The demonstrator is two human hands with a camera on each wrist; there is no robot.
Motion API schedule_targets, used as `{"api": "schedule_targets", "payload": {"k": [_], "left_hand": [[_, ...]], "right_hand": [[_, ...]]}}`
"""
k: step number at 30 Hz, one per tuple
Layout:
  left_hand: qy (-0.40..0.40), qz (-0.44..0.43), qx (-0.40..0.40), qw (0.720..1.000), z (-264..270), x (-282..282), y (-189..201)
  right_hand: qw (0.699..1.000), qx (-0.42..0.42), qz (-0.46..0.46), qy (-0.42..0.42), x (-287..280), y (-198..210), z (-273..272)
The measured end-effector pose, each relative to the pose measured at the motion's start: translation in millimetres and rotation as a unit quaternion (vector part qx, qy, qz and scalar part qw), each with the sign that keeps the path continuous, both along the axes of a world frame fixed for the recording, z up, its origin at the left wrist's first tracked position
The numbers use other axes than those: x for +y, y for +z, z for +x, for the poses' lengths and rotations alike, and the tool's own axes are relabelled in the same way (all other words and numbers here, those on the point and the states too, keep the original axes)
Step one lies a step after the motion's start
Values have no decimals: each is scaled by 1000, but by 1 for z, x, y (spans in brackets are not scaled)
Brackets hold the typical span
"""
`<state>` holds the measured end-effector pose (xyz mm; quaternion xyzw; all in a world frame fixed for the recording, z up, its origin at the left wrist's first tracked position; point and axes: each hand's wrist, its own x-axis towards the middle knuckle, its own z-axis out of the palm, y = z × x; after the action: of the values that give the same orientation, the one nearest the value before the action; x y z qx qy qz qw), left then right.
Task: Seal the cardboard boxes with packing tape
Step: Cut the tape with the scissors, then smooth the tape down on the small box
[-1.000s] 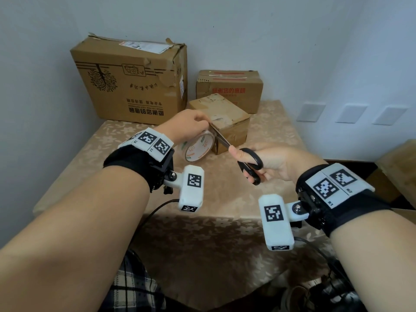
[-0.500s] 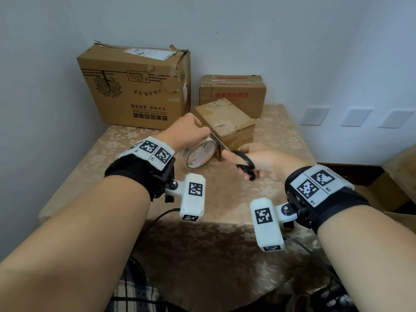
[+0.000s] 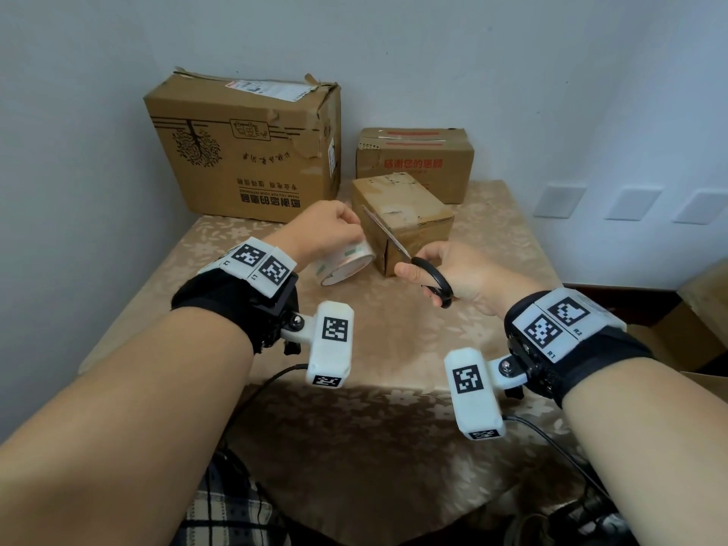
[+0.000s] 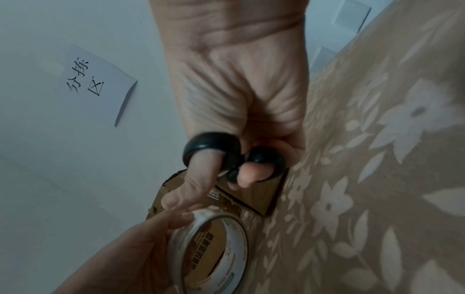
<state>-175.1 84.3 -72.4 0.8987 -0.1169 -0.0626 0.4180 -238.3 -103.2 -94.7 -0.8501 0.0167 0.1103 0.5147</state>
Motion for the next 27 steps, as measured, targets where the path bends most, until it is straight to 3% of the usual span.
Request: {"api": "schedule_targets", "payload": {"k": [5,8,11,14,16,18,20,23,27], "left_hand": [[30,-23,-23,999,-2,13,-1],[39,-9,-33,999,-3,26,1],[57,69,-86,992,-4,41,2],[45,159,-115,979,-2,54,-6],[26,205,-102,973,0,57,-16],[2,248,-75,966,1,57,-25],[-20,281,-61,958,4,55,-28],[-13,300,-117,947,9,42,-19],[-1,179,-227,957,16,16,-9]], "right_hand": [[999,-1,-35,17,6,2,-2],[993,25,-109,42,10,2,-3],[970,49,-202,126,18,1,-5],[924,5,-349,156,28,7,-3],[920,-80,-369,103,32,15,1],[935,-182,-304,-13,32,19,8],[919,-250,-293,-89,30,17,19],[907,-206,-359,-71,25,7,37],[913,-107,-391,-41,34,-12,57]]}}
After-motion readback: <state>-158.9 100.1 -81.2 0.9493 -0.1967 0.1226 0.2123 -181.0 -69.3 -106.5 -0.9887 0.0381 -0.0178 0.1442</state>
